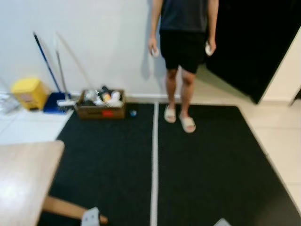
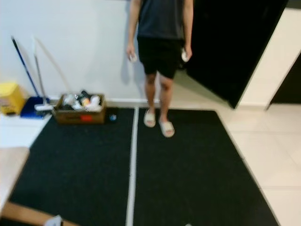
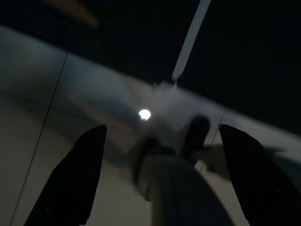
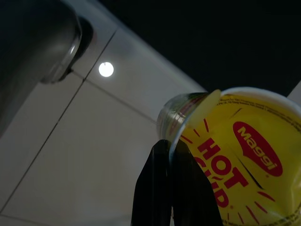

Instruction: Restocking fridge

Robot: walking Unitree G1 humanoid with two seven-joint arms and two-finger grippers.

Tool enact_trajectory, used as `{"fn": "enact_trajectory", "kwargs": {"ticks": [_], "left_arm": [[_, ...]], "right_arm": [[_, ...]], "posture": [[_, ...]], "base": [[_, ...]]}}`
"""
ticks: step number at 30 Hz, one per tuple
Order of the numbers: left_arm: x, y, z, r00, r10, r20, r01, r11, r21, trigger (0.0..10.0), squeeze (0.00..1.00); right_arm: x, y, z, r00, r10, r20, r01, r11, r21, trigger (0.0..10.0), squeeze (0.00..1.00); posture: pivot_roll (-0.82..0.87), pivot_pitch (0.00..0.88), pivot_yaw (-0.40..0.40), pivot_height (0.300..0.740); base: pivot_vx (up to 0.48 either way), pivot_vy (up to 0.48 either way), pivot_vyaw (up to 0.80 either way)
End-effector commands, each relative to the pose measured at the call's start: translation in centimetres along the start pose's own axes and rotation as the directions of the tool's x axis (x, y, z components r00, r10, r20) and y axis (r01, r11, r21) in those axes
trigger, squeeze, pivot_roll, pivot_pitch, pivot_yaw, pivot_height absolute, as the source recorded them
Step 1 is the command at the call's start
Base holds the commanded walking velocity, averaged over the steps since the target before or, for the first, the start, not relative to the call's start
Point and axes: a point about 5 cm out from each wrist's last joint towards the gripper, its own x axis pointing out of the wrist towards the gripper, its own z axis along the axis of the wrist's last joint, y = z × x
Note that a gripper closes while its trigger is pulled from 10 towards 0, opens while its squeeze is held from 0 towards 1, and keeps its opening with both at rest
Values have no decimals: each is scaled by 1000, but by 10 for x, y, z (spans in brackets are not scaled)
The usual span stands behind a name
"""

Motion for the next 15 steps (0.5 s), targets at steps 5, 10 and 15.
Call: {"fn": "enact_trajectory", "kwargs": {"ticks": [5, 10, 15], "left_arm": [[-2, 1, -11, 999, 3, -34, -3, 1000, -4, 10000, 0], [-1, 0, -11, 1000, 9, -30, -10, 1000, -29, 10000, 0], [-1, -2, -10, 1000, -6, -25, 5, 1000, -26, 10000, 0]], "right_arm": [[0, -1, 1, 1000, -3, 4, 3, 1000, 10, 10000, 0], [0, -2, 2, 1000, -3, 5, 3, 1000, 11, 10000, 0], [0, -2, 2, 1000, -4, 6, 4, 1000, 12, 10000, 0]], "posture": [[-33, 0, 2, 740], [-40, 0, -1, 740], [-41, 0, 0, 740]], "base": [[304, 0, 0], [0, 0, 0], [0, 0, 0]]}}
